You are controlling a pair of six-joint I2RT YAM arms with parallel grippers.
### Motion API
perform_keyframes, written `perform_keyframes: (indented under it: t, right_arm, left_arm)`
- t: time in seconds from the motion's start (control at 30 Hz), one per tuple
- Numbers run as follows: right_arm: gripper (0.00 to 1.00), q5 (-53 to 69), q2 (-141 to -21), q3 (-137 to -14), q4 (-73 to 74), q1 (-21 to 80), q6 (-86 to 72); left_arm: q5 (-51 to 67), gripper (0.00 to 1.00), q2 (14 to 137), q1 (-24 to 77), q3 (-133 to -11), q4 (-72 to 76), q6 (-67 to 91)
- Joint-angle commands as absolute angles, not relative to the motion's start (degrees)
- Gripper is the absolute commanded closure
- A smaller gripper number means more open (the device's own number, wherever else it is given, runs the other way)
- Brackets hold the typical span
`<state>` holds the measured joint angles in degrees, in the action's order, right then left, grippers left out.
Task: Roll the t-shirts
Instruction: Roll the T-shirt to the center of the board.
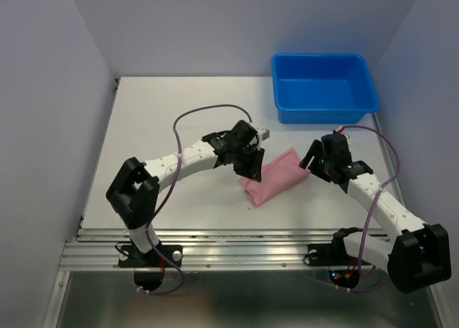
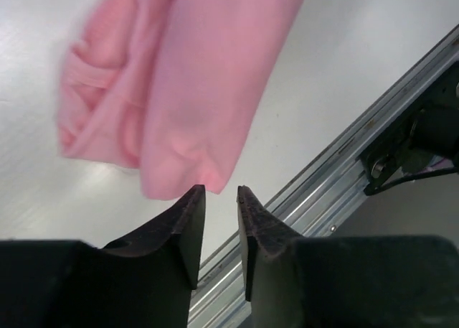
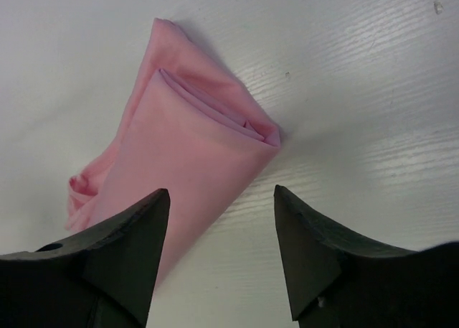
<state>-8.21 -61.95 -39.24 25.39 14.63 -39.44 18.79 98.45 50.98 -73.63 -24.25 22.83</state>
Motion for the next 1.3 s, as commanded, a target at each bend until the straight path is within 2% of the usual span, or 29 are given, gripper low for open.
perform_keyframes:
  t: [0.0, 0.03, 0.07, 0.13, 0.17, 0.3, 0.57, 0.9, 1.03, 1.27]
  right_arm:
    - [0.42, -6.2, -62.7, -38.4, 25.3, 14.4, -39.3]
    - [0.48, -6.1, -63.2, -37.6, 25.2, 14.4, -39.7]
    - [0.57, -5.9, -64.2, -37.4, 24.6, 14.4, -40.2]
    - [0.66, -5.1, -65.1, -36.9, 23.1, 14.4, -40.4]
    - [0.72, -4.3, -66.1, -36.7, 22.5, 14.4, -40.5]
    - [0.83, -3.2, -69.0, -37.4, 21.0, 14.4, -40.3]
    - [0.85, -1.6, -78.6, -40.3, 16.5, 14.4, -38.9]
    - [0.85, -1.7, -91.0, -51.2, 14.4, 14.4, -34.6]
    - [0.83, -2.8, -89.2, -52.5, 15.8, 14.4, -33.8]
    - [0.76, -3.6, -79.3, -47.3, 19.7, 14.4, -35.2]
  left_arm:
    - [22.7, 0.7, 94.7, 44.4, -72.2, -21.8, 20.1]
    - [22.5, 0.81, 95.0, 43.5, -72.1, -21.4, 20.0]
    - [22.4, 0.87, 96.2, 42.6, -72.2, -20.7, 20.2]
    - [21.7, 1.0, 98.0, 40.7, -72.6, -18.6, 20.9]
    - [21.6, 1.0, 100.3, 40.2, -73.6, -18.0, 21.0]
    - [20.5, 1.0, 106.0, 39.5, -76.0, -15.5, 21.2]
    - [23.6, 1.0, 110.0, 39.8, -72.7, -12.0, 21.0]
    - [28.7, 1.0, 99.5, 45.9, -58.3, -8.4, 22.0]
    - [26.4, 1.0, 95.4, 46.8, -55.9, -10.7, 22.9]
    - [25.0, 1.0, 89.5, 41.0, -56.9, -13.4, 22.3]
